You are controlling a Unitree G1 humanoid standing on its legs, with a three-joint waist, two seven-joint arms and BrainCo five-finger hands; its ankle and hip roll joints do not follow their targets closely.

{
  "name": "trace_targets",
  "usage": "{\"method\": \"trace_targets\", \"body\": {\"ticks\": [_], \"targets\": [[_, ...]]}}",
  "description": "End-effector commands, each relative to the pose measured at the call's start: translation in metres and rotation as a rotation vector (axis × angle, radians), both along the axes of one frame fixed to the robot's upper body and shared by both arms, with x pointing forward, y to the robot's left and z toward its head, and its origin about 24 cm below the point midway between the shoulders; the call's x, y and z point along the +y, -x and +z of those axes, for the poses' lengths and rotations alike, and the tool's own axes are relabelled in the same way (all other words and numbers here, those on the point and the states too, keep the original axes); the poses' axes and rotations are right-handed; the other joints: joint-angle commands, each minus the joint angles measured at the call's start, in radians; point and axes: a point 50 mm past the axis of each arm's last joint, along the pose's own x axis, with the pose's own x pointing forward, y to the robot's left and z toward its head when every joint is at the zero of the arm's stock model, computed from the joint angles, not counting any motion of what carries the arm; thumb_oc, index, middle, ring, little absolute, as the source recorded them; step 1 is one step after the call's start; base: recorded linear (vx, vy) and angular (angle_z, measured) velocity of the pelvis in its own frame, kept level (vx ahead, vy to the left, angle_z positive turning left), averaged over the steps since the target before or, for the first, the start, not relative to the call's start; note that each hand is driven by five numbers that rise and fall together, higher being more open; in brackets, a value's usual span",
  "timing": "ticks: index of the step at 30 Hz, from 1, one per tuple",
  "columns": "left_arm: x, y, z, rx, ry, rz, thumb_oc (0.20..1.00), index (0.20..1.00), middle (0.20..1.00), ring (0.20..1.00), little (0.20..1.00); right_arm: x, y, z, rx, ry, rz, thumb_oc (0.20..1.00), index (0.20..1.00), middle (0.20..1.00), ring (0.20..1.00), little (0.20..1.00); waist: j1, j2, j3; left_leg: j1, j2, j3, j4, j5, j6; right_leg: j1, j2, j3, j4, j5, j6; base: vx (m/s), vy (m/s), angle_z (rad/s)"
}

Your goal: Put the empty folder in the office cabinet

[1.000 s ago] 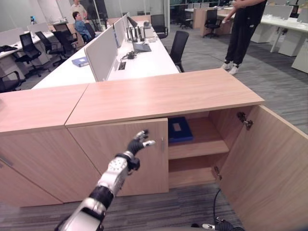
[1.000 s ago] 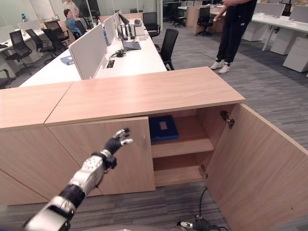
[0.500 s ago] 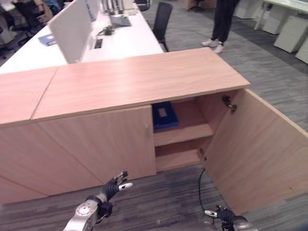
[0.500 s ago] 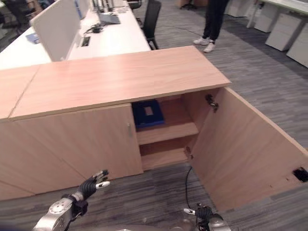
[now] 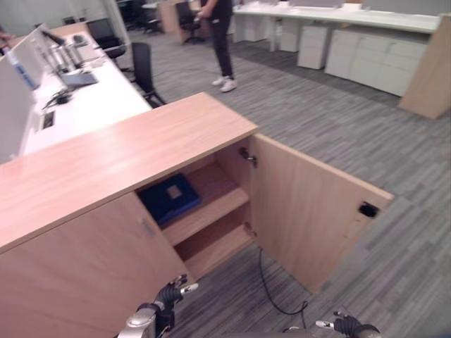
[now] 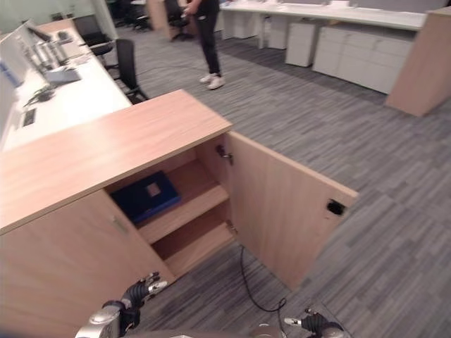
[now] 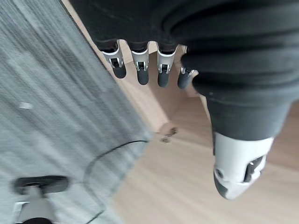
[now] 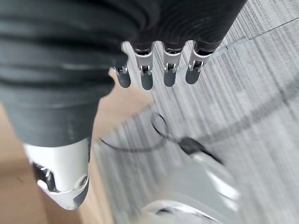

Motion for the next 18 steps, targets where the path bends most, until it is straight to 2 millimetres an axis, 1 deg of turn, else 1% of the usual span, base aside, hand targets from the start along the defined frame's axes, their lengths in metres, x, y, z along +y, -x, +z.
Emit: {"method": "trace_targets", "body": {"ticks": [1, 2, 3, 4, 5, 9, 11, 12, 14, 15, 17, 18], "targets": [[0.004, -0.021, 0.012, -0.110, -0.015, 0.025, 1.000, 1.000, 1.000, 1.000, 1.000, 0.000, -0.032, 0.011, -0.100, 0.003, 0.011, 1.000, 1.000, 1.000, 1.000, 1.000, 0.042, -0.024, 0.044, -0.147, -0.136, -0.093, -0.070, -0.194, 0.015, 0.165, -0.046, 0.015, -0.186, -0.051, 0.130, 0.11, -0.031, -0.87], [0.001, -0.020, 0.011, -0.102, -0.009, 0.020, 1.000, 1.000, 1.000, 1.000, 1.000, -0.002, -0.031, 0.011, -0.101, 0.009, 0.002, 1.000, 1.000, 1.000, 1.000, 1.000, 0.055, -0.027, 0.052, -0.167, -0.175, -0.135, -0.103, -0.226, 0.026, 0.173, -0.047, 0.029, -0.183, -0.054, 0.133, 0.11, -0.008, -0.86], [0.002, -0.019, 0.010, -0.094, -0.017, 0.023, 1.000, 1.000, 1.000, 1.000, 1.000, -0.004, -0.031, 0.011, -0.100, 0.008, -0.005, 1.000, 1.000, 1.000, 1.000, 1.000, 0.059, -0.025, 0.055, -0.174, -0.194, -0.153, -0.132, -0.230, 0.027, 0.173, -0.044, 0.036, -0.181, -0.054, 0.138, 0.06, -0.006, -0.73], [0.002, -0.019, 0.010, -0.097, -0.019, 0.021, 1.000, 1.000, 1.000, 1.000, 1.000, -0.004, -0.034, 0.013, -0.110, 0.010, -0.006, 1.000, 1.000, 1.000, 1.000, 1.000, 0.065, -0.028, 0.063, -0.186, -0.204, -0.180, -0.127, -0.230, 0.020, 0.176, -0.044, 0.049, -0.180, -0.056, 0.138, 0.04, -0.023, -0.62], [0.001, -0.020, 0.010, -0.098, -0.013, 0.020, 1.000, 1.000, 1.000, 1.000, 1.000, -0.004, -0.034, 0.012, -0.115, 0.005, -0.019, 1.000, 1.000, 1.000, 1.000, 1.000, 0.063, -0.027, 0.062, -0.184, -0.205, -0.190, -0.137, -0.233, 0.021, 0.184, -0.039, 0.057, -0.180, -0.057, 0.135, 0.05, -0.028, -0.57], [0.005, -0.014, 0.008, -0.081, -0.022, 0.020, 1.000, 1.000, 1.000, 1.000, 1.000, -0.013, -0.028, 0.014, -0.110, 0.016, -0.067, 1.000, 1.000, 1.000, 1.000, 1.000, 0.054, -0.018, 0.042, -0.103, -0.211, -0.155, -0.209, -0.254, 0.024, 0.224, -0.031, 0.040, -0.189, -0.059, 0.136, 0.09, 0.018, -0.29], [0.007, -0.013, 0.008, -0.078, -0.026, 0.017, 1.000, 1.000, 1.000, 1.000, 1.000, -0.020, -0.032, 0.018, -0.129, 0.027, -0.089, 1.000, 1.000, 1.000, 1.000, 1.000, 0.050, -0.018, 0.036, -0.060, -0.221, -0.150, -0.257, -0.272, 0.028, 0.229, -0.035, 0.034, -0.188, -0.056, 0.140, 0.05, 0.038, 0.06], [0.007, -0.013, 0.008, -0.078, -0.025, 0.017, 1.000, 1.000, 1.000, 1.000, 1.000, -0.020, -0.032, 0.018, -0.129, 0.027, -0.089, 1.000, 1.000, 1.000, 1.000, 1.000, 0.050, -0.018, 0.037, -0.057, -0.221, -0.149, -0.259, -0.271, 0.028, 0.231, -0.036, 0.034, -0.188, -0.056, 0.140, 0.03, 0.033, 0.16], [0.011, -0.009, 0.007, -0.067, -0.045, 0.000, 1.000, 1.000, 1.000, 1.000, 1.000, -0.030, -0.042, 0.027, -0.167, 0.047, -0.104, 1.000, 1.000, 1.000, 1.000, 1.000, 0.050, -0.020, 0.031, -0.024, -0.233, -0.144, -0.306, -0.286, 0.035, 0.227, -0.040, 0.030, -0.184, -0.049, 0.148, 0.03, 0.045, 0.14], [0.014, -0.007, 0.008, -0.060, -0.060, -0.020, 1.000, 1.000, 1.000, 1.000, 1.000, -0.040, -0.053, 0.036, -0.201, 0.069, -0.113, 1.000, 1.000, 1.000, 1.000, 1.000, 0.052, -0.023, 0.023, -0.009, -0.240, -0.139, -0.335, -0.291, 0.040, 0.225, -0.041, 0.028, -0.182, -0.047, 0.153, 0.03, 0.050, 0.10], [0.019, -0.004, 0.008, -0.051, -0.075, -0.040, 1.000, 1.000, 1.000, 1.000, 1.000, -0.055, -0.068, 0.052, -0.249, 0.111, -0.116, 1.000, 1.000, 1.000, 1.000, 1.000, 0.057, -0.024, 0.015, 0.005, -0.246, -0.138, -0.363, -0.290, 0.044, 0.225, -0.041, 0.026, -0.178, -0.045, 0.157, 0.03, 0.034, 0.11], [0.019, -0.004, 0.008, -0.051, -0.075, -0.040, 1.000, 1.000, 1.000, 1.000, 1.000, -0.055, -0.068, 0.052, -0.249, 0.111, -0.115, 1.000, 1.000, 1.000, 1.000, 1.000, 0.057, -0.024, 0.016, 0.006, -0.246, -0.138, -0.364, -0.290, 0.044, 0.225, -0.041, 0.026, -0.178, -0.045, 0.157, 0.03, 0.039, 0.15]]}}
